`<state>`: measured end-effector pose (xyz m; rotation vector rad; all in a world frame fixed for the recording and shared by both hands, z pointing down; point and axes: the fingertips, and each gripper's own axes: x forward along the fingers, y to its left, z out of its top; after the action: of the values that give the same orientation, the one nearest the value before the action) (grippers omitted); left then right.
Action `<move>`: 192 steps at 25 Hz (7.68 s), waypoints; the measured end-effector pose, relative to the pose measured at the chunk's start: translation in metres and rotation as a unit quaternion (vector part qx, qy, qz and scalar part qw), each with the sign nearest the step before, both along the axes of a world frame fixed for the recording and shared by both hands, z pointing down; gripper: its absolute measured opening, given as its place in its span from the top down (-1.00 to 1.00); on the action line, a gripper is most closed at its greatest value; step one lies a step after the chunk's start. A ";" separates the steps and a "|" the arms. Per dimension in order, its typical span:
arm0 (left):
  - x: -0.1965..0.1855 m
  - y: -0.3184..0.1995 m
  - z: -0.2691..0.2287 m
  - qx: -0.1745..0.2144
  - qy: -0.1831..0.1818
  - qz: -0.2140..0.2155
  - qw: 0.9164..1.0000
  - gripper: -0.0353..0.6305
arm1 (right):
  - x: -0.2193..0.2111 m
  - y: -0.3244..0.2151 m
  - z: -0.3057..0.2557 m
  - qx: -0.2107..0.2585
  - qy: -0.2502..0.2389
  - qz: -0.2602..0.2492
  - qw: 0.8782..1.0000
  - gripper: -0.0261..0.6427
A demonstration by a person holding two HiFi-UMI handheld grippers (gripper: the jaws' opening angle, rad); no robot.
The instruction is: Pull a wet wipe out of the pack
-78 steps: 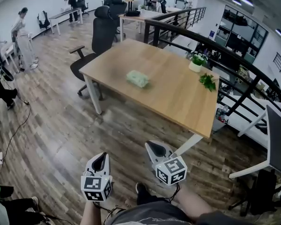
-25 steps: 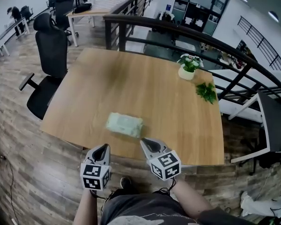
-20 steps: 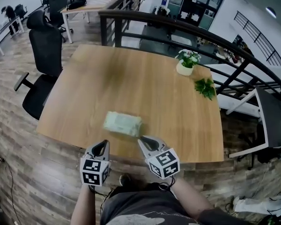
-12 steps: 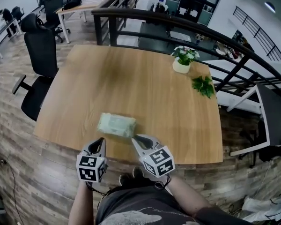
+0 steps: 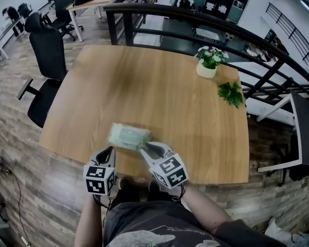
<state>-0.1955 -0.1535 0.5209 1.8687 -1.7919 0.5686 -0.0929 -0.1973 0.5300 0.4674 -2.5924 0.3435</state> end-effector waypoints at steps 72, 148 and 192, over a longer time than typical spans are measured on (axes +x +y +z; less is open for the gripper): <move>-0.021 -0.063 0.068 -0.088 -0.050 0.304 0.947 0.86 | -0.088 -0.018 0.046 -0.001 0.165 -0.151 0.975 0.42; -0.002 -0.083 0.018 0.015 -0.114 0.180 0.977 0.85 | -0.034 -0.046 0.002 0.056 0.058 0.006 0.997 0.58; -0.026 -0.072 0.041 0.003 -0.042 0.234 0.971 0.85 | -0.093 -0.030 0.055 0.009 0.263 -0.101 0.959 0.84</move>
<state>-0.2213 -0.2260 0.5616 2.3150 -1.3964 0.8184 -0.1861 -0.2274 0.5848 0.2509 -2.0975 0.1027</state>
